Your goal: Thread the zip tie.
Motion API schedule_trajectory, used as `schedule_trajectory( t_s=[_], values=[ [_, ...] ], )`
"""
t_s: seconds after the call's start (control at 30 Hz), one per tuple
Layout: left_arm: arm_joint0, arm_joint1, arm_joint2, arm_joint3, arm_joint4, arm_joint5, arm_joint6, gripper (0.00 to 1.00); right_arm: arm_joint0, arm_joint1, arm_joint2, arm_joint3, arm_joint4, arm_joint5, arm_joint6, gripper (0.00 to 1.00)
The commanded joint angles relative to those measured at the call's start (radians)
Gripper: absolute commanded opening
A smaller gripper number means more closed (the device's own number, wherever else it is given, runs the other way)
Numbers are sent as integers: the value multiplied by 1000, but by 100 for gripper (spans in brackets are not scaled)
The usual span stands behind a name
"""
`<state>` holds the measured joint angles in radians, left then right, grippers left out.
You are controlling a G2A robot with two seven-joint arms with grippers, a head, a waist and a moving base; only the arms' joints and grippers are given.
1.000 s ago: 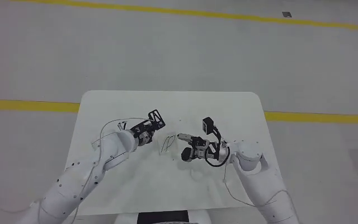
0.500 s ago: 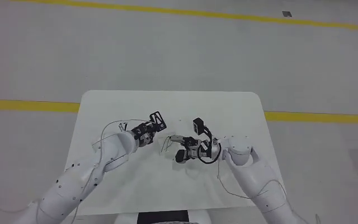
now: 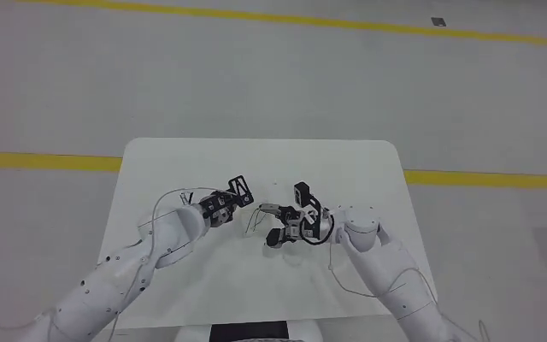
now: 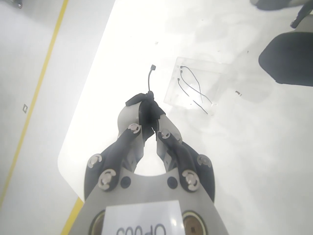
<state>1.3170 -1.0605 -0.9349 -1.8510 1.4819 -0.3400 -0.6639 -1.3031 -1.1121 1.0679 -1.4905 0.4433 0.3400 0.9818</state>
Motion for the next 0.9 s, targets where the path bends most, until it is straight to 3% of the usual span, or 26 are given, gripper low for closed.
schedule_trajectory(
  t_s=[0.0,0.23,0.57,0.87],
  values=[
    [1,0,1,3,0,3,8,0,-4,-1,-7,2,-3,0,-17,100],
    [6,6,10,10,16,0,45,0,23,-9,-40,71,49,0,-105,100],
    [9,11,19,10,37,6,68,0,19,-11,-41,44,70,-19,-123,100],
    [11,16,31,10,59,0,87,0,24,-13,-40,42,100,0,-164,100]
  ],
)
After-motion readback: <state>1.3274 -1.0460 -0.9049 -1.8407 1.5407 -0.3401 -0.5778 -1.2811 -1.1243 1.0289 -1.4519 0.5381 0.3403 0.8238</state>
